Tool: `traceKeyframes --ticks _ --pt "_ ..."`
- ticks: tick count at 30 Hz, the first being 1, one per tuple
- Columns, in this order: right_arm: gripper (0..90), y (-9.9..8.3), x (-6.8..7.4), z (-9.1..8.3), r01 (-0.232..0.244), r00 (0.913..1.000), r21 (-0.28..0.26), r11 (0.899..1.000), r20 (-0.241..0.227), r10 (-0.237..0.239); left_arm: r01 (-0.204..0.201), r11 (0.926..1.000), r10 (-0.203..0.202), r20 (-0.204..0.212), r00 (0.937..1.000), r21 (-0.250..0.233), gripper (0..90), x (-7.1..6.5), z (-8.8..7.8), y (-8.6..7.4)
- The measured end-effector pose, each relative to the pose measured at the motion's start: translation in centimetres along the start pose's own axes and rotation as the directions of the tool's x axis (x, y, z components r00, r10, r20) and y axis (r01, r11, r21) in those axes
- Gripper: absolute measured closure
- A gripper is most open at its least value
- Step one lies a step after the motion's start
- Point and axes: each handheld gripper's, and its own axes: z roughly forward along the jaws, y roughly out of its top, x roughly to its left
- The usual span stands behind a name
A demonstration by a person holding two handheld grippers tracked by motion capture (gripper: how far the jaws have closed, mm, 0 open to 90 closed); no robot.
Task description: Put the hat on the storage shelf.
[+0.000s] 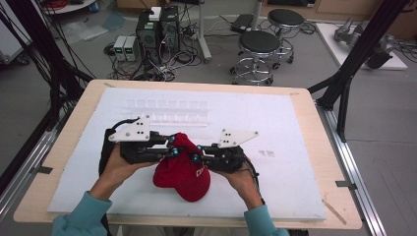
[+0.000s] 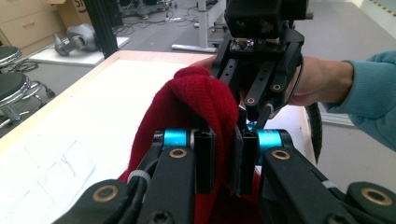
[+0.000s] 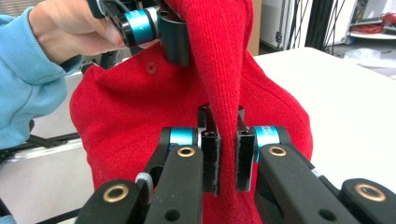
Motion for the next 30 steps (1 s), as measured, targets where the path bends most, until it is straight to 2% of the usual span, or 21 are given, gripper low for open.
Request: traceKeyframes --ticks 4,5,6,7,8,9,10,11,12,14,15,17,20,22,25,27,30 --pt "85.9 -0.1 0.1 0.1 0.007 1.0 -0.012 1.0 0.005 -0.007 0.004 1.0 -0.004 -0.002 1.0 -0.003 78.4 0.0 -0.1 0.0" --pt "85.9 -0.1 0.1 0.1 0.006 0.9999 -0.018 1.0 0.01 -0.006 0.002 1.0 -0.002 -0.013 0.9999 -0.008 70.8 0.0 -0.1 0.0" --pt "85.9 -0.1 0.1 0.1 0.006 0.9999 -0.018 1.0 0.01 -0.006 0.009 0.9999 -0.009 -0.021 0.9997 -0.015 70.8 0.0 -0.1 0.0" --pt "85.9 -0.1 0.1 0.1 0.008 0.9999 -0.01 1.0 0.011 -0.008 0.021 0.9995 -0.021 -0.022 0.9995 -0.025 53.6 0.0 0.0 0.0" --pt "85.9 -0.1 0.1 0.1 0.008 0.9999 -0.01 1.0 0.011 -0.008 0.028 0.9992 -0.029 -0.03 0.9991 -0.027 53.6 0.0 -0.1 0.0" --pt "85.9 -0.1 0.1 0.1 0.002 0.9998 -0.008 1.0 0.017 -0.002 0.078 0.9956 -0.081 -0.053 0.9953 -0.053 29.2 0.0 -0.1 0.1" --pt "86.0 -0.1 0.0 0.0 0.002 0.9998 -0.016 1.0 0.02 -0.002 0.078 0.9956 -0.081 -0.053 0.9953 -0.053 11.7 0.0 -0.1 0.1" --pt "86.0 -0.1 0.0 0.0 0.002 0.9998 -0.016 1.0 0.02 -0.002 0.114 0.9913 -0.119 -0.08 0.9896 -0.065 11.7 0.1 -0.2 0.1" --pt "86.0 -0.1 0.0 -0.2 -0.003 0.9996 -0.019 1.0 0.027 0.004 0.129 0.9888 -0.136 -0.103 0.9852 -0.075 4.6 0.2 -0.5 0.0" --pt "86.0 -0.1 0.0 -0.3 -0.003 0.9994 -0.023 1.0 0.033 0.004 0.135 0.9825 -0.148 -0.094 0.9846 -0.128 4.6 0.4 -1.2 -0.2" --pt "85.9 0.0 -0.1 -0.5 -0.002 0.999 -0.031 1.0 0.045 0.004 0.144 0.9807 -0.157 -0.098 0.9827 -0.133 4.6 0.4 -1.4 -0.3" --pt "85.9 0.0 -0.2 -0.7 -0.004 0.998 -0.039 0.999 0.063 0.006 0.124 0.9833 -0.138 -0.101 0.9853 -0.133 4.6 0.3 -1.8 -0.4" --pt "85.9 0.0 -0.3 -0.9 -0.006 0.9972 -0.047 0.999 0.075 0.009 0.138 0.983 -0.15 -0.098 0.9838 -0.121 4.6 -0.1 -2.2 -0.6" --pt "85.9 0.0 -0.3 -1.1 -0.009 0.9959 -0.057 0.998 0.09 0.014 0.126 0.9843 -0.14 -0.114 0.9835 -0.124 4.6 -0.5 -2.4 -0.9" --pt "85.8 0.1 -0.3 -1.4 -0.011 0.9936 -0.073 0.997 0.111 0.019 0.145 0.9795 -0.163 -0.128 0.9784 -0.14 4.6 -1.2 -2.7 -1.8" --pt "85.9 0.2 -0.3 -1.6 -0.009 0.9899 -0.098 0.995 0.14 0.023 0.169 0.9733 -0.191 -0.135 0.9723 -0.155 4.6 -1.7 -2.8 -2.6" --pt "85.8 0.3 -0.4 -1.7 -0.006 0.9857 -0.11 0.994 0.167 0.024 0.182 0.9684 -0.212 -0.174 0.9617 -0.17 4.6 -2.4 -3.0 -4.3"
